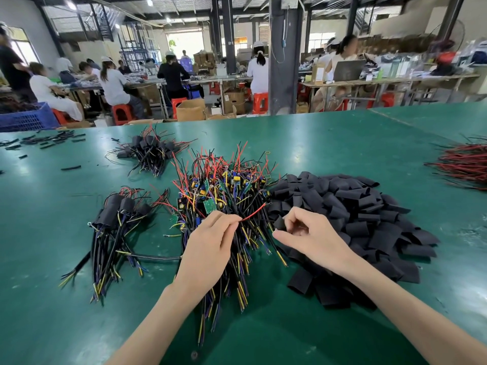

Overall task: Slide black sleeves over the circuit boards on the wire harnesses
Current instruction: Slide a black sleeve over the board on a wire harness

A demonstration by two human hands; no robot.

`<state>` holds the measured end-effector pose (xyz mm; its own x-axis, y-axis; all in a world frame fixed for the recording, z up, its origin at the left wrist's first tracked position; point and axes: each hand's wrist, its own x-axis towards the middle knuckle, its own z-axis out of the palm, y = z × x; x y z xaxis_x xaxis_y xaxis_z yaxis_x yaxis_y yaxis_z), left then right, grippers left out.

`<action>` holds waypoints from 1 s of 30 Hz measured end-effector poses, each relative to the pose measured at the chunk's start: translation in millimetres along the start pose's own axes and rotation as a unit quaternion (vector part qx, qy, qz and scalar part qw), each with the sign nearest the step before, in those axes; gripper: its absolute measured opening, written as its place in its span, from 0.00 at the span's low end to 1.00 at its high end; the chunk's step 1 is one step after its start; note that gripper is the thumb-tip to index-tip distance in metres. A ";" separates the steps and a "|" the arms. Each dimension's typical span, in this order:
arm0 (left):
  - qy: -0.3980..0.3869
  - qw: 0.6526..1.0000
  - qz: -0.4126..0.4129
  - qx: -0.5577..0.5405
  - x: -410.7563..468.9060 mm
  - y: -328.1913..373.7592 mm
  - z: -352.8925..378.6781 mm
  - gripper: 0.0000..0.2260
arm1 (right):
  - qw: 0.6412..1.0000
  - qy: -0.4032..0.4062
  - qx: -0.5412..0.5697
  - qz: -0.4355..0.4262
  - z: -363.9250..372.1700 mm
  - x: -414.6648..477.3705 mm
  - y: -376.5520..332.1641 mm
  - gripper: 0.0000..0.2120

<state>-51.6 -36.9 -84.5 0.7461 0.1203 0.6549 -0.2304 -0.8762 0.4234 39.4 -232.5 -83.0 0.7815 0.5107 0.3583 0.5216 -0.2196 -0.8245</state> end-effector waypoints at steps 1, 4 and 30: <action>0.004 1.000 0.000 0.002 0.0 -0.2 0.0 0.07 | 1.000 -0.004 0.013 0.000 -0.1 0.0 -0.1 0.16; 0.019 1.000 0.001 0.003 0.6 -1.0 0.4 0.07 | 1.000 -0.007 0.017 -0.005 -0.2 0.3 -0.6 0.14; 0.012 1.000 0.028 0.004 -2.2 1.7 2.5 0.07 | 0.996 -0.073 0.042 0.015 3.7 0.5 -8.5 0.39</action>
<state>-52.0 -39.8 -86.8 0.7174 0.0814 0.6919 -0.2670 -0.8852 0.3810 34.2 -227.3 -77.5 0.7343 0.6225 0.2707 0.4642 -0.1694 -0.8694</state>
